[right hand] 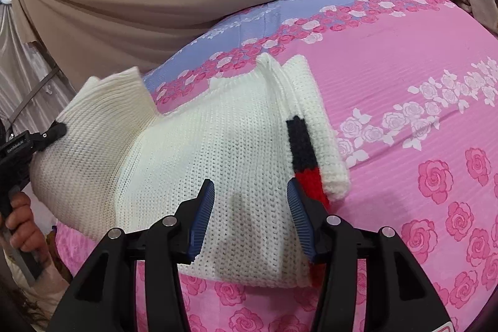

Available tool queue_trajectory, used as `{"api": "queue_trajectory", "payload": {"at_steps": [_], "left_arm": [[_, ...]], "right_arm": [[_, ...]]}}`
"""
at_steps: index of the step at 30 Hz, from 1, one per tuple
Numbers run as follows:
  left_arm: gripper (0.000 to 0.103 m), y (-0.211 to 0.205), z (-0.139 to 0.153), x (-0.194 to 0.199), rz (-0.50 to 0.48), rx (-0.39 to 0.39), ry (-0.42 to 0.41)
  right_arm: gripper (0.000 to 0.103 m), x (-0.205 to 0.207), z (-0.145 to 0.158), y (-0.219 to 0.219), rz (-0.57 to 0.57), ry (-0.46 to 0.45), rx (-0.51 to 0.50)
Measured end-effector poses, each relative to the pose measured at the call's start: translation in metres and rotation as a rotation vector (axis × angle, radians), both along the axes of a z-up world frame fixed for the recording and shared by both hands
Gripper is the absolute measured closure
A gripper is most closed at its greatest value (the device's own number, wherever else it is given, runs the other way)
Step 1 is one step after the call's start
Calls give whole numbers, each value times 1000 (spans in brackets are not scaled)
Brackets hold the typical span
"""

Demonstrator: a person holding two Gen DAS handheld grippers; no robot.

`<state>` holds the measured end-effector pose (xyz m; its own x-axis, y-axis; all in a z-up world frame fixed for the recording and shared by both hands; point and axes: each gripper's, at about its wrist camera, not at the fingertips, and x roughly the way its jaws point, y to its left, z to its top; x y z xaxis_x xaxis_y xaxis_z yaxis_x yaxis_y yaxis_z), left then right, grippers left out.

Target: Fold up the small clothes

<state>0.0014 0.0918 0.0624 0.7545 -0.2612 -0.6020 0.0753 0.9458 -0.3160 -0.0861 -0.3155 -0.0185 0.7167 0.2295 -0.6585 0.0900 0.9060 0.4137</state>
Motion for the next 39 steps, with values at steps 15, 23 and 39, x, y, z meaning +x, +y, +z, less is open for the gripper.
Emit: {"api": "queue_trajectory", "payload": {"at_steps": [15,23,39], "left_arm": [[72,82,-118,35,87,-201,312],[30,97,-134,59,144,-330,322],[80,66,-49,94,-23,-252,128]], "right_arm": [[52,87,17,98,205,-26,-171],[43,112,7,-2,-114,54,-221],[90,121,67,4,-109,-151,-234]]}}
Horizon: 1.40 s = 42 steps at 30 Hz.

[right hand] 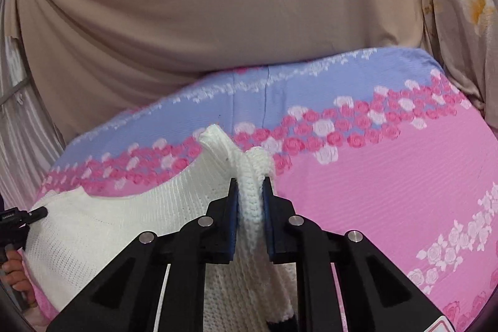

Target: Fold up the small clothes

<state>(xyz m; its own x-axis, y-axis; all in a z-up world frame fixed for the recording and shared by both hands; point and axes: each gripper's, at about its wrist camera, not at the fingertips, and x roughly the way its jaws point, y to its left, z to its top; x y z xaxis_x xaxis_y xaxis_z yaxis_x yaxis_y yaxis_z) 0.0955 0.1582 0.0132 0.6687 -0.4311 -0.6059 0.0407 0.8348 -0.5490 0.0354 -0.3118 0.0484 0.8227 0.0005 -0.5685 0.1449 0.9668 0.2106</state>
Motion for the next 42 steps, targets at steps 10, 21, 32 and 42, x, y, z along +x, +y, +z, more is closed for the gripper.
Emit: {"api": "queue_trajectory", "payload": {"at_steps": [10,21,32,42], "left_arm": [[77,-20,-61,19,49,210,148],[78,-35,-26,-18,28,176,89],[78,-233,49,-66,-347,220,-124],[39,-311,25,-97,-518,236,-93]], "right_arm": [[75,23,-51,-22,-99,156,47],[73,16,-84,142,366,266,-15],[65,-44,-46,62,252,143,209],[55,-118,-59,-40,53,130,337]]}}
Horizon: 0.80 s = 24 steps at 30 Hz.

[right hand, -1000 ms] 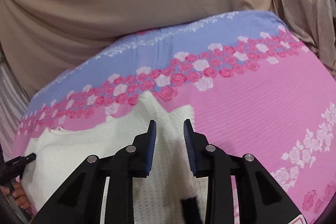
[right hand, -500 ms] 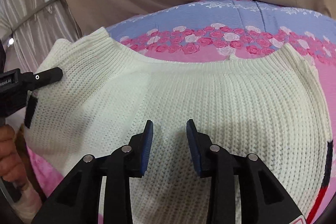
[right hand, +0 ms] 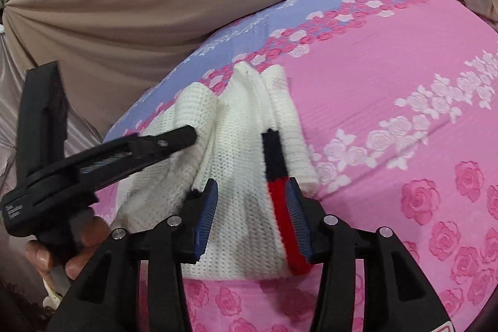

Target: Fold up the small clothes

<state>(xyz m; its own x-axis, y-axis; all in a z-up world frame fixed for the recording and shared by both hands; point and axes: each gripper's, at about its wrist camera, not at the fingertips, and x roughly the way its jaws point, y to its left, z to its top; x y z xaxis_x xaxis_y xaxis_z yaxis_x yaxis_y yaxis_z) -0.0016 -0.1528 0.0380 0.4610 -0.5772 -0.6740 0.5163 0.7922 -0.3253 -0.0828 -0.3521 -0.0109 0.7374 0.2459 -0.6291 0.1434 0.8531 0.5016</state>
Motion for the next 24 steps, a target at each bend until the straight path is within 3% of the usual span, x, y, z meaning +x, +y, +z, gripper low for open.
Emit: {"api": "queue_trajectory", "payload": {"at_steps": [3,7,10,13,16,17,19,20,24], "left_arm": [[20,48,36,-18,73,-77,-108],[19,105,38,-22,256,0,-167],[19,134,15,-26,351,90,-132],[19,147,-17,-33,364,152,-54],[19,144,-50,-37,325,204,29],[20,141,-57,-37,314,208,52],[21,138,-61,-37,301,193,76],[21,138,-57,-38,301,173,70],[20,133,-25,-43,320,126,-46]], "right_arm": [[50,-4,4,-10,17,-24,42],[35,15,15,-2,120,-63,138],[27,36,13,16,227,-51,221],[26,59,-2,39,286,26,275],[26,79,-9,68,334,74,204],[30,87,-9,79,350,80,160],[84,95,-1,90,360,63,123],[84,97,6,93,364,50,112],[86,74,79,85,366,-206,44]]}}
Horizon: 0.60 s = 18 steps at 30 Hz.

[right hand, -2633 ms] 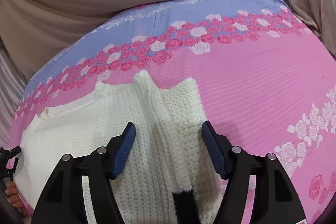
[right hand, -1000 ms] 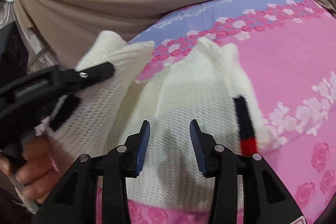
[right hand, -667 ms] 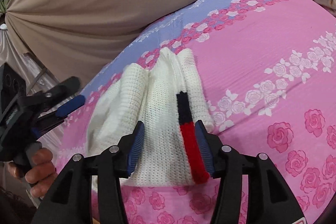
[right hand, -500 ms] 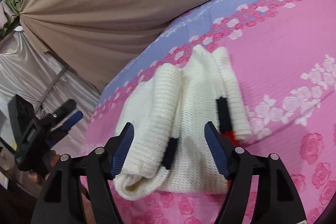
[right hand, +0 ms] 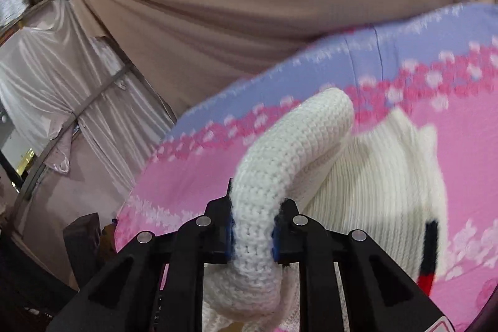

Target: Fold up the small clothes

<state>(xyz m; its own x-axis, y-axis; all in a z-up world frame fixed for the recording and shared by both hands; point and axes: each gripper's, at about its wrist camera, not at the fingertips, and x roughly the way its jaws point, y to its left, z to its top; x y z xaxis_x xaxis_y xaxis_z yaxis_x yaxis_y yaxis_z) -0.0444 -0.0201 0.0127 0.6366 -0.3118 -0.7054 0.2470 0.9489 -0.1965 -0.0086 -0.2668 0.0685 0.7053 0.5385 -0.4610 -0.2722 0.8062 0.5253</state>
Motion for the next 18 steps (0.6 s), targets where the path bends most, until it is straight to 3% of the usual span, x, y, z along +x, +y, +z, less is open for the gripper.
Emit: {"api": "queue_trajectory", "payload": {"at_steps": [1,3,7,10,11,13,18], "left_arm": [[20,-5,3,1,-3,15,-26],[19,-17,-3,10,-17,51,-22],[19,-41,-35,30,-56,104,53],[19,-45,-46,32,-49,126,68],[18,-46,-48,32,-46,126,65],[18,-47,-48,31,-41,137,53],[18,-52,-49,26,-27,164,34]], "right_arm": [[86,-5,9,-7,-15,-39,-7],[84,0,3,-27,-79,-29,-45],[80,37,-92,-66,-188,305,-139],[71,13,-90,-77,-215,259,-41],[67,3,-80,-78,-234,234,-54],[49,-17,-70,-76,-232,203,-69],[36,-53,-80,-54,-192,229,-134]]}}
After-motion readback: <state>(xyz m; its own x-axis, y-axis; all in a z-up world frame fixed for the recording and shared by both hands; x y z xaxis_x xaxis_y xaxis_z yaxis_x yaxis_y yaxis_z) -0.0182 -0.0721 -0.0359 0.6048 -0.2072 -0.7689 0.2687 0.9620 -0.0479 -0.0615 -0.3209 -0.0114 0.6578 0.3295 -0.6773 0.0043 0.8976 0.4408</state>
